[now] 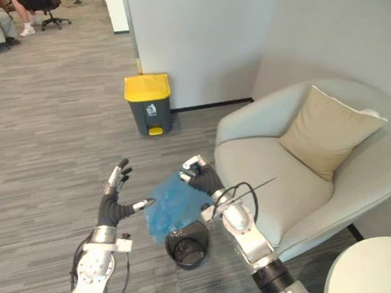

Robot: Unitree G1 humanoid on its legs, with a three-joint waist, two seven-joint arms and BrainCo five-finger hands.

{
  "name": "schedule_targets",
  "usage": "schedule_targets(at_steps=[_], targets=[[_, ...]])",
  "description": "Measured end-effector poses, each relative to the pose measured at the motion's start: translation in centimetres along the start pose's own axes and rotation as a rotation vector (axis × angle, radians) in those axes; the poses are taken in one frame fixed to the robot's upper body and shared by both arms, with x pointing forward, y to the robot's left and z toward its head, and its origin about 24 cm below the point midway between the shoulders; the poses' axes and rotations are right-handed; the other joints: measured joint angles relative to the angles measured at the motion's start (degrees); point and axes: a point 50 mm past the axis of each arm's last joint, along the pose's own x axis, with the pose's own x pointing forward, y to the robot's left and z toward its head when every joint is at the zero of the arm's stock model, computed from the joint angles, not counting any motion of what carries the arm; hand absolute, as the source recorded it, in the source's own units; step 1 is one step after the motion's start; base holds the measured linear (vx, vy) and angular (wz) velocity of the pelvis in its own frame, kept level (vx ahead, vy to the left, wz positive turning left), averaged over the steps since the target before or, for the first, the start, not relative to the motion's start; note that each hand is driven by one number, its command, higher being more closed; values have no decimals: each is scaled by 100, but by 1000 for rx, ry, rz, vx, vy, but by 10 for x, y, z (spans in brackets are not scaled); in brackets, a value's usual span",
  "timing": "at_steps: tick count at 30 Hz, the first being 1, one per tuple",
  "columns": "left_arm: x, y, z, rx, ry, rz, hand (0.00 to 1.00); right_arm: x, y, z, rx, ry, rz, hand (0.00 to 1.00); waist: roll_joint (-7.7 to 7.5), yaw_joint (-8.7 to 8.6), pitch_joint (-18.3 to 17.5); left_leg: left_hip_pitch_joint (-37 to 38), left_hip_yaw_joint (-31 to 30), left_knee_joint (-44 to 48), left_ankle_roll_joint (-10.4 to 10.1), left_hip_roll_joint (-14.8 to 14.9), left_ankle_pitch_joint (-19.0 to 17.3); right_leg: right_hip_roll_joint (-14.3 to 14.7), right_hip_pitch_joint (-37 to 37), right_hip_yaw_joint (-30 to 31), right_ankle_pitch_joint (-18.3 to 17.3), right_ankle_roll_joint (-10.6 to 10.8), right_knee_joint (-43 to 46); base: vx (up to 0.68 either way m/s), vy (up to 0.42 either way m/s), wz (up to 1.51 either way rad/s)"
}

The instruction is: Gather rubbish on tea table into small bin, then transfer packed bag to large trash can.

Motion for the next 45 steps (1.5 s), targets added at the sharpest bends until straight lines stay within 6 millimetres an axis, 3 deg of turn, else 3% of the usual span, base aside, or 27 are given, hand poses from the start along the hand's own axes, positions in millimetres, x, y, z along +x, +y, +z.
schedule_targets(at_steps=[9, 12, 21, 26, 27, 45], targets=[[12, -25, -17, 76, 43, -173, 0, 20, 23, 39, 85, -176, 167, 100, 20, -8, 2, -45, 83, 1, -63, 95, -40, 55, 5, 86, 143, -31, -197, 15, -7, -6], [18, -37, -12, 77, 14, -227, 0, 26, 31, 48, 102, -209, 223, 100, 17, -16, 0, -52, 118, 2, -36, 91, -22, 61, 5, 141, 204, -50, -232, 55, -2, -7], [20, -77, -8, 23, 7, -341, 0, 26, 55, 57, 148, -239, 336, 100, 14, -46, -2, -49, 209, 2, -37, 104, -22, 89, -2, 230, 232, -62, -260, 34, -1, -6], [22, -85, -10, 28, 15, -356, 0, 25, 61, 57, 178, -232, 365, 100, 13, -60, -2, -6, 252, 1, -49, 125, -32, 100, -12, 283, 229, -61, -265, -10, -1, -6], [23, -85, -10, 31, 15, -357, 100, 25, 61, 57, 180, -233, 364, 100, 13, -60, -1, -7, 252, 1, -51, 126, -33, 100, -13, 283, 229, -61, -267, 0, 0, 0], [24, -88, -21, 46, 78, -340, 100, 23, 78, 55, 220, -210, 444, 100, 9, -90, -4, -19, 253, 1, -80, 128, -57, 111, -17, 295, 234, -58, -297, 25, -1, 0]])
